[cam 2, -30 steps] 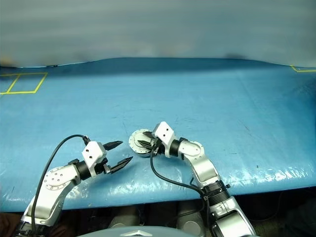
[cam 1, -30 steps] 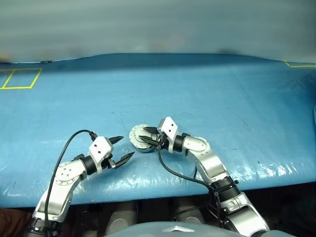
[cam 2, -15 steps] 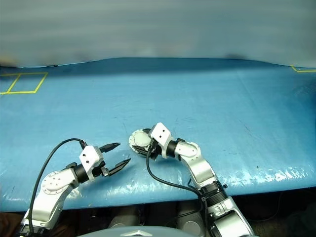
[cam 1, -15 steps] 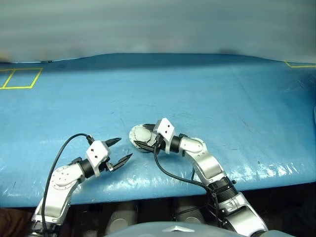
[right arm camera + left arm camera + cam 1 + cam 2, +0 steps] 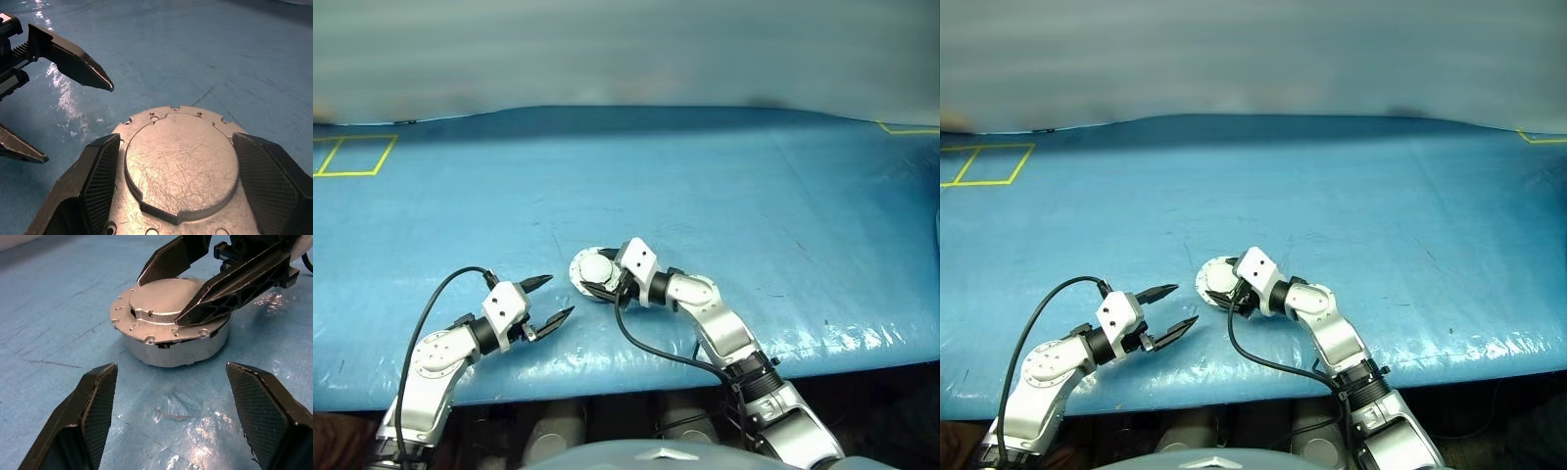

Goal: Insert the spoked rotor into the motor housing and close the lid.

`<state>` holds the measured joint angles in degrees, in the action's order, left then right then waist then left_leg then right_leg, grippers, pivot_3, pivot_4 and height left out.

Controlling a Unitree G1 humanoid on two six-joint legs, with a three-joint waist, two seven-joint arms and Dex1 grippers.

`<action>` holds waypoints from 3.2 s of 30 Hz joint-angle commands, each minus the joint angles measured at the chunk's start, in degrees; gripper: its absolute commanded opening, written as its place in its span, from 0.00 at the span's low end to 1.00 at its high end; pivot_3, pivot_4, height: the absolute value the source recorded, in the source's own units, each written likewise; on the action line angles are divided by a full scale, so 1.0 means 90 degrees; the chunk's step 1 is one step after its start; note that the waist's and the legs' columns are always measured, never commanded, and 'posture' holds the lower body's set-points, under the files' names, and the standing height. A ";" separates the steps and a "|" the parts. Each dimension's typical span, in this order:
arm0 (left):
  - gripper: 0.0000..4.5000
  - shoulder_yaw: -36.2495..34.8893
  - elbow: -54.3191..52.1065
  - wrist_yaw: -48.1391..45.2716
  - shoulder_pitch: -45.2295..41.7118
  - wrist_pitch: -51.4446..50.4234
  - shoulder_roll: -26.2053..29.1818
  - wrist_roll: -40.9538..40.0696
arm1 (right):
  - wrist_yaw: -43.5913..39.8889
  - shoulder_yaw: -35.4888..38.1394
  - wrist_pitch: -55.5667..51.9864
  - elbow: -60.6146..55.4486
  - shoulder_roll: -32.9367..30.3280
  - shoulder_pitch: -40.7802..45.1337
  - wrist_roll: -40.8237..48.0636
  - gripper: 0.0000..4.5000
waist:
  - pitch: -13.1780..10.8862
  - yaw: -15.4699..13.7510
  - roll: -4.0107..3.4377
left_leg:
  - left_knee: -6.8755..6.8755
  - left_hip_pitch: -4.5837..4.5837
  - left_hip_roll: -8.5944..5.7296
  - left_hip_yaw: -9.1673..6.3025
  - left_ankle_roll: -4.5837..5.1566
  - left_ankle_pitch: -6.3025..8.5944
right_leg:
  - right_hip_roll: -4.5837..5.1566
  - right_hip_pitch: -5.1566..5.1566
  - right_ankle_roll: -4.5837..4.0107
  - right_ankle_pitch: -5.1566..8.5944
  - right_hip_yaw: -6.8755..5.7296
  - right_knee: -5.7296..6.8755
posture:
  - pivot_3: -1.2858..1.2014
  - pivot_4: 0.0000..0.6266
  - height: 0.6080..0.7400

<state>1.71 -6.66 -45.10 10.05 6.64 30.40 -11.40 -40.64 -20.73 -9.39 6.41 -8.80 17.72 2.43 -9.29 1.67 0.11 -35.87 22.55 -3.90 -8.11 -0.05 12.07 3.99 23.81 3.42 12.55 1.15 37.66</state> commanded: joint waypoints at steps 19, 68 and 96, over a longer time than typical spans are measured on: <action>0.84 -0.0031 0.0098 -0.0176 0.0030 0.0160 -0.0019 -0.0081 | -0.0235 0.0203 -0.0738 -0.0678 -0.0083 0.0122 0.0550 0.67 | 0.0000 -0.0003 0.0000 | 0.0000 0.0001 0.0001 -0.0002 0.0001 0.0000 | 0.0001 -0.0002 -0.0001 0.0001 -0.0003 -0.0003 | 0.52 0.24 1.00; 0.84 0.0010 0.0141 -0.0248 0.0069 0.0116 -0.0043 -0.0019 | -0.0386 0.0012 -0.0974 -0.0361 -0.0672 0.0549 0.0196 0.67 | 0.0000 -0.0043 0.0000 | 0.0001 0.0003 0.0004 -0.0002 0.0000 0.0000 | 0.0004 -0.0006 -0.0003 0.0002 -0.0009 -0.0011 | 0.52 0.24 1.00; 0.84 -0.0003 0.0108 -0.0204 0.0051 0.0026 -0.0182 -0.0090 | -0.0489 -0.0066 -0.1048 0.0382 -0.0863 0.0643 0.0063 0.67 | 0.0002 -0.0052 0.0000 | 0.0004 -0.0001 0.0005 -0.0002 0.0001 0.0001 | 0.0006 -0.0019 0.0000 0.0000 -0.0015 -0.0029 | 0.52 0.24 1.00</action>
<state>1.90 -4.90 -47.40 10.62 6.58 29.13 -11.49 -44.56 -21.68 -15.76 7.51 -15.61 24.24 3.45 -9.27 1.20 0.11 -35.84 22.53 -3.86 -8.13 -0.04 12.08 4.04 23.63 3.42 12.55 1.01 37.39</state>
